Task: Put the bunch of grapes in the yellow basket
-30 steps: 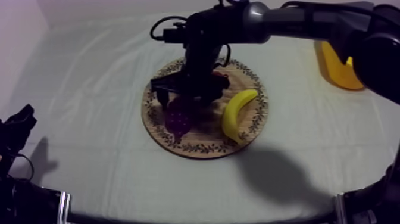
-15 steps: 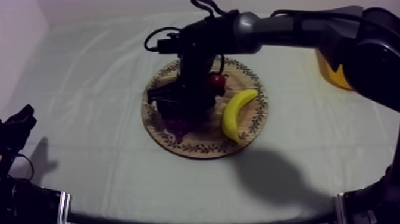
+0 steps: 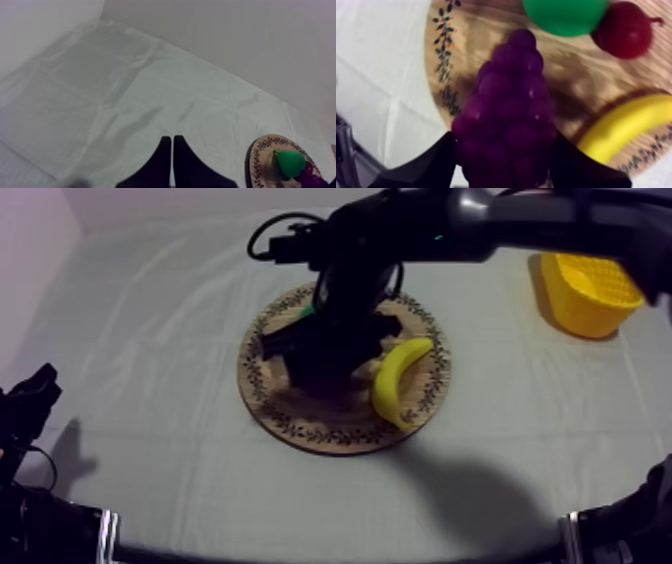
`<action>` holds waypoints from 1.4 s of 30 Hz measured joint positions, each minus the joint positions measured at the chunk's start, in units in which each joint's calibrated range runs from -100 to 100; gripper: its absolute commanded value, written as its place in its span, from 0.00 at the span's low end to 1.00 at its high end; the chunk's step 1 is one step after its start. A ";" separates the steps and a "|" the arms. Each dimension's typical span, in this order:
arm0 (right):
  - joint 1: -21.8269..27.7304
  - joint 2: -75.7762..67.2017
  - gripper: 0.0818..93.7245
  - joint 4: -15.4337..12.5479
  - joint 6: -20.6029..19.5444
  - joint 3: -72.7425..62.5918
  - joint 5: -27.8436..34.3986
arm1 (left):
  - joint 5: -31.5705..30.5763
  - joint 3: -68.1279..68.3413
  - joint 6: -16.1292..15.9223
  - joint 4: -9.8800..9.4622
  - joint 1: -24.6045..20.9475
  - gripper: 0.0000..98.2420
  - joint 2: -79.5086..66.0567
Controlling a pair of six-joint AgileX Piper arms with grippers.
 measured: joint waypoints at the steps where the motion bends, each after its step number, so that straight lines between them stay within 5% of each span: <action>1: 0.21 -2.20 0.43 0.12 0.16 1.19 0.58 | 0.00 0.00 0.00 0.00 0.00 0.00 0.00; 9: 5.31 -19.77 0.44 -0.30 3.33 6.51 5.77 | 0.00 0.00 0.00 0.00 0.00 0.00 0.00; 19: 18.52 -34.11 0.46 0.77 7.92 10.11 5.86 | 0.00 0.00 0.00 0.00 0.00 0.00 0.00; 32: 36.93 -27.70 0.48 3.62 10.34 11.76 -4.66 | 0.00 0.00 0.00 0.00 0.00 0.00 0.00; 42: 43.01 -14.12 0.61 5.87 7.93 3.96 -8.54 | 0.00 0.00 0.00 0.00 0.00 0.00 0.00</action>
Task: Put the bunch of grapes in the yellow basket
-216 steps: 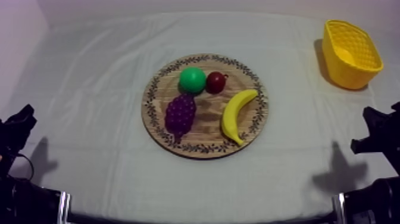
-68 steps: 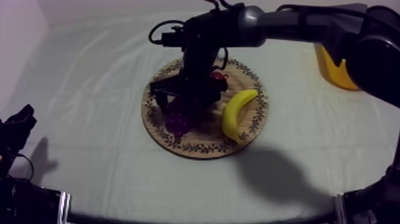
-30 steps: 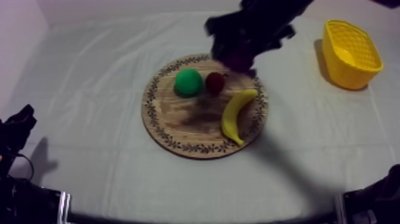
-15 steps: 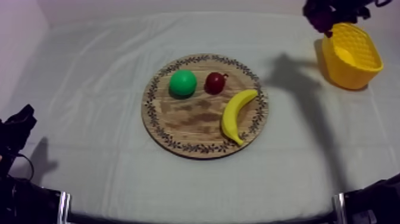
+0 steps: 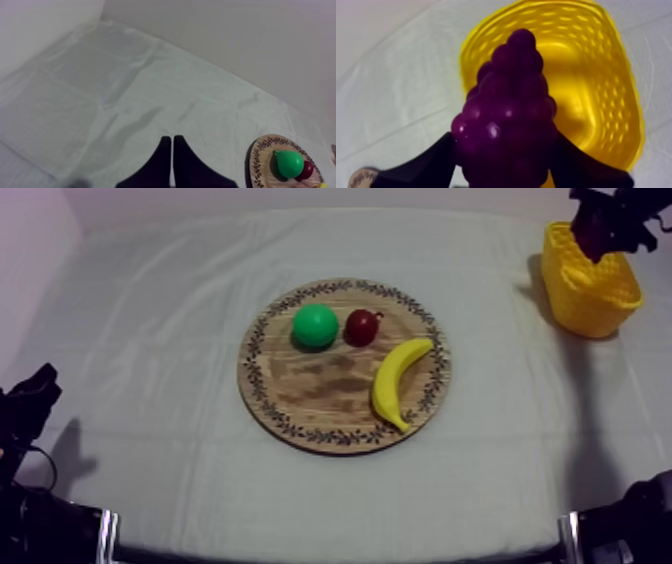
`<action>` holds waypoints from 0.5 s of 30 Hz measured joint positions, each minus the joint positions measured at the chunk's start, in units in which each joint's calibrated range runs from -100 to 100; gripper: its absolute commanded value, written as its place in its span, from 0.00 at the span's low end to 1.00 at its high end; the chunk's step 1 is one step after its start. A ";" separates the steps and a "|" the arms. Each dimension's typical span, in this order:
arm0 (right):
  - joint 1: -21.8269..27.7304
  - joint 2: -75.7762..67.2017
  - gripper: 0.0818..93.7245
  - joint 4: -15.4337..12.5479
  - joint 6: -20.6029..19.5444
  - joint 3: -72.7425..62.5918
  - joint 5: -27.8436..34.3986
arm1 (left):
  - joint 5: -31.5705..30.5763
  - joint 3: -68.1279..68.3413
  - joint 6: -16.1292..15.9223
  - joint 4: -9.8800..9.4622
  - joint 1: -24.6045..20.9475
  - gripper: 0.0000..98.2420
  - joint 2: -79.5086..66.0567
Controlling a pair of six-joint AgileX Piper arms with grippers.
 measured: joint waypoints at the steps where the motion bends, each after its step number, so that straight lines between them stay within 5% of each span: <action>1: 0.16 1.32 0.65 0.12 -0.24 -0.71 -0.29 | 0.00 0.00 0.00 0.00 0.00 0.00 0.00; 8: 0.99 6.63 0.81 0.65 -0.77 -3.50 0.04 | 0.00 0.00 0.00 0.00 0.00 0.00 0.00; 15: 0.73 -0.39 0.79 -0.42 1.52 3.06 -1.07 | 0.00 0.00 0.00 0.00 0.00 0.00 0.00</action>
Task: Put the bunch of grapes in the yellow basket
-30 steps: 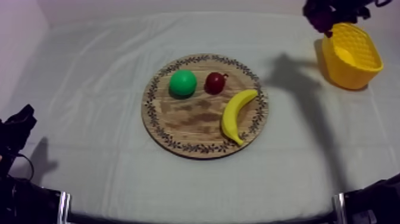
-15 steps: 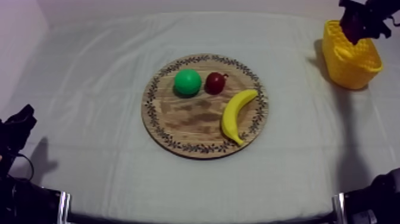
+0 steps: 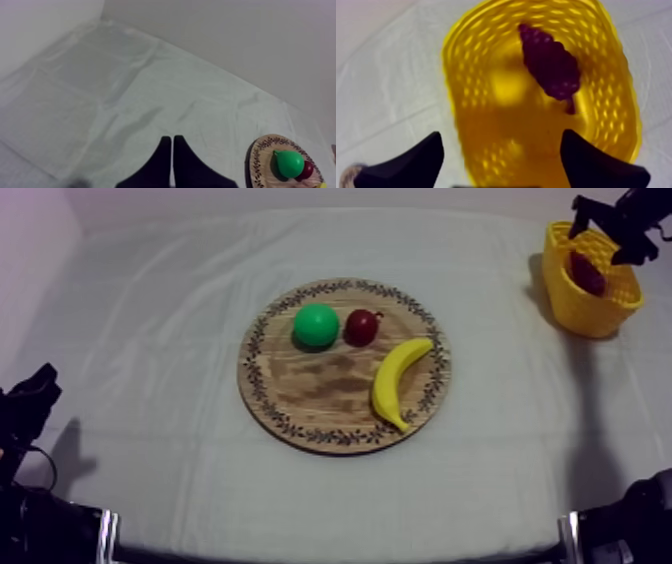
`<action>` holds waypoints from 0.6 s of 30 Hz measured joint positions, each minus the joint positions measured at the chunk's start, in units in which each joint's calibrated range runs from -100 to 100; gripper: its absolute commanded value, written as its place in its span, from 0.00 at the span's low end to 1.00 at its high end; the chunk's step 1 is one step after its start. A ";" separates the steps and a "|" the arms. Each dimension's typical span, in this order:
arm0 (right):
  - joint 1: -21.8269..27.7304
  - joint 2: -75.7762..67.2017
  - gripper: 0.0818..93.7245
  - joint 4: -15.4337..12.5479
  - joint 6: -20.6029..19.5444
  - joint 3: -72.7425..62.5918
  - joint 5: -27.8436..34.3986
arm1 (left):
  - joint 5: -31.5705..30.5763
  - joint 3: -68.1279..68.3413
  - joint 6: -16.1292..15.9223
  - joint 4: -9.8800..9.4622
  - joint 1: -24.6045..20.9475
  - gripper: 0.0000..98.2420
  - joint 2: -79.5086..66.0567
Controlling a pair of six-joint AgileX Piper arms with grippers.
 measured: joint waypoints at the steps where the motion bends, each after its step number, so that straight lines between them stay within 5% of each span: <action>1: -0.20 -1.49 0.78 -0.25 0.45 1.41 0.26 | 0.00 0.00 0.00 0.00 0.00 0.00 0.00; 18: -5.51 -41.03 0.23 -1.40 3.32 31.45 2.65 | 0.00 0.00 0.00 0.00 0.00 0.00 0.00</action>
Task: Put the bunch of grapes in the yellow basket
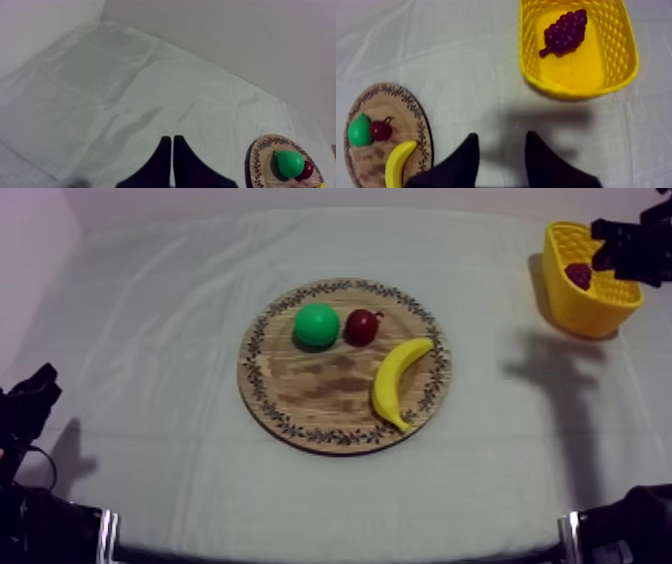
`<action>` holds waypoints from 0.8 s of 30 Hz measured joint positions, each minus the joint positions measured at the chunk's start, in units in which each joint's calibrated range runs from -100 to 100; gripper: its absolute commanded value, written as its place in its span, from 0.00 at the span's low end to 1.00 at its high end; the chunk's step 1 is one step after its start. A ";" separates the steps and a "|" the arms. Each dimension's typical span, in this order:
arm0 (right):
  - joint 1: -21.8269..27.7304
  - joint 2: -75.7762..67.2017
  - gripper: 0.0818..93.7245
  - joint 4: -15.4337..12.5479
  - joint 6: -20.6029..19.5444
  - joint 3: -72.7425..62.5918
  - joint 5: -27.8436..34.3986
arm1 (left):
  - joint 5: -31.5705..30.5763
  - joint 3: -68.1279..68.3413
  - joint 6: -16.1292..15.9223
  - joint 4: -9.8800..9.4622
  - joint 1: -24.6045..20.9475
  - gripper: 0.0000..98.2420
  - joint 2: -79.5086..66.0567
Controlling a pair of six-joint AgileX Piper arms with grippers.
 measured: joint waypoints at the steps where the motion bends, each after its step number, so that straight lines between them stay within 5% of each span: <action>1: -0.40 -3.14 0.21 0.24 -0.18 1.90 0.00 | 0.00 0.00 0.00 0.00 0.00 0.00 0.00; 10: -1.70 -30.23 0.02 2.47 0.11 17.15 1.50 | 0.00 0.00 0.00 0.00 0.00 0.00 0.00; 24: -2.96 -56.82 0.00 3.70 0.77 43.78 -17.79 | 0.00 0.00 0.00 0.00 0.00 0.00 0.00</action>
